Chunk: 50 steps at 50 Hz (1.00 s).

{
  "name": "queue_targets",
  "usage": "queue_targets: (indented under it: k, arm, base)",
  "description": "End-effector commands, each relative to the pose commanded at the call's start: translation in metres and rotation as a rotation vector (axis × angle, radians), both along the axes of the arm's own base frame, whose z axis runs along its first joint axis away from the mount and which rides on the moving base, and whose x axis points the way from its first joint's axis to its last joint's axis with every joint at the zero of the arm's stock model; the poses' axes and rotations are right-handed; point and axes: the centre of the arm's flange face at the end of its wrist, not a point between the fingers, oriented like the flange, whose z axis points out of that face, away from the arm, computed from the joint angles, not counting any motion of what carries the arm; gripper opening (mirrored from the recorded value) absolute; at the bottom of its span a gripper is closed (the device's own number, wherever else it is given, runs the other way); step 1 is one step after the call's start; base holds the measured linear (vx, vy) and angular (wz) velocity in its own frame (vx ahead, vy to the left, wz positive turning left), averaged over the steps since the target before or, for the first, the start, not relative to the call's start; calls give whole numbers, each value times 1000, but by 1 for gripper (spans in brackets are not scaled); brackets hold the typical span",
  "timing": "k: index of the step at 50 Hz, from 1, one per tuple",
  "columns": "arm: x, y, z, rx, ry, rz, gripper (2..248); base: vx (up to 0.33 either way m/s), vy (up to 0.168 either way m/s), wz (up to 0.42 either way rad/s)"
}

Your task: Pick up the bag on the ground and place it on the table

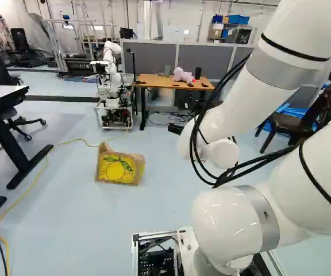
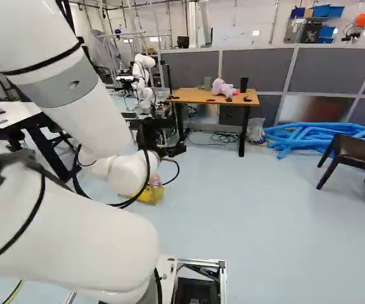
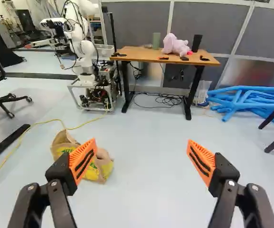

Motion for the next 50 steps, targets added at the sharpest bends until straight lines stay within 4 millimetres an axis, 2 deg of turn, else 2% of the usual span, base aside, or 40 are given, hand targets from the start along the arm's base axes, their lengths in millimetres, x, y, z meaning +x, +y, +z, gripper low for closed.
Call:
queue_targets:
  k: [50]
  arm:
    - [0, 0, 0, 0, 0, 0, 247]
  base:
    - [74, 50, 219]
